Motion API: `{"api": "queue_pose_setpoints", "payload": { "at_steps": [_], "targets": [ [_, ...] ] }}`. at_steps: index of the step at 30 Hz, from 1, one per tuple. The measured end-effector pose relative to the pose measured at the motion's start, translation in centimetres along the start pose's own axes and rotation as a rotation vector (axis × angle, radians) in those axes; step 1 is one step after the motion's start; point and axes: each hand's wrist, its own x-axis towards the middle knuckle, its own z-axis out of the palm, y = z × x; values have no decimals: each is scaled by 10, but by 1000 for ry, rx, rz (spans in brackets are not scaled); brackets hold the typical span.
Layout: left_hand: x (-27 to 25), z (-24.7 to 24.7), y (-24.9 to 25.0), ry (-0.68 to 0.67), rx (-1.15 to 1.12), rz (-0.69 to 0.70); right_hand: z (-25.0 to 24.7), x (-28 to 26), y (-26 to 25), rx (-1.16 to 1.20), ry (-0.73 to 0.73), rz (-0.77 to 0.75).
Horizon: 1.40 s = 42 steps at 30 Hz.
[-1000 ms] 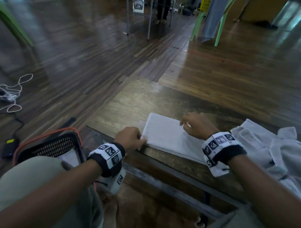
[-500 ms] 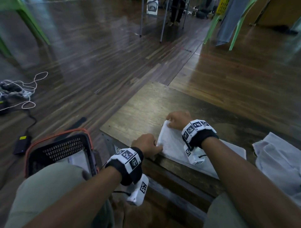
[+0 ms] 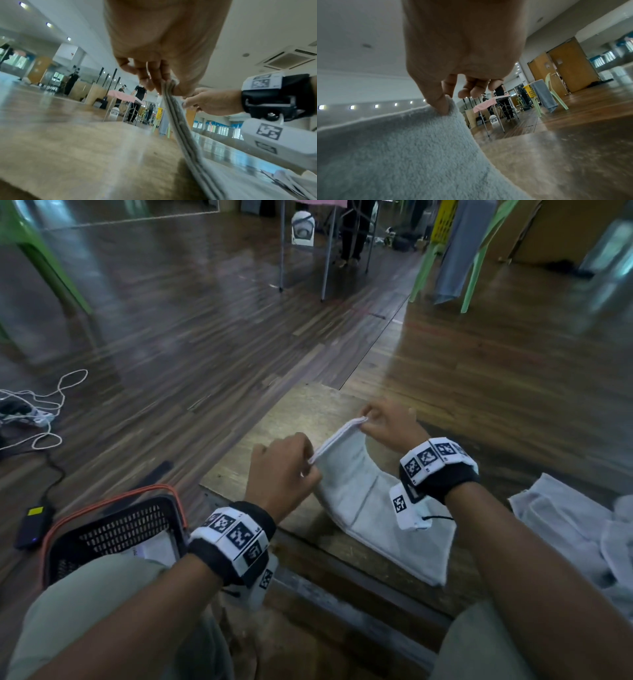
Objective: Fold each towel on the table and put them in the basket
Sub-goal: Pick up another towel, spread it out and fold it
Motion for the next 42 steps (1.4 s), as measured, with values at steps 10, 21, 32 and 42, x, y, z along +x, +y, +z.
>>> {"api": "queue_pose_setpoints", "payload": {
  "at_steps": [10, 21, 32, 42],
  "targets": [
    [-33, 26, 25, 44, -241, 407, -47, -78, 58, 405, -163, 85],
    [-60, 87, 66, -121, -153, 640, -13, -115, 103, 502, -85, 411],
    [-54, 101, 78, -236, -104, 778, -17, -116, 124, 405, -173, 326],
    [-57, 110, 76, -286, -53, 814, -6, -118, 131, 268, -229, 315]
  ]
}}
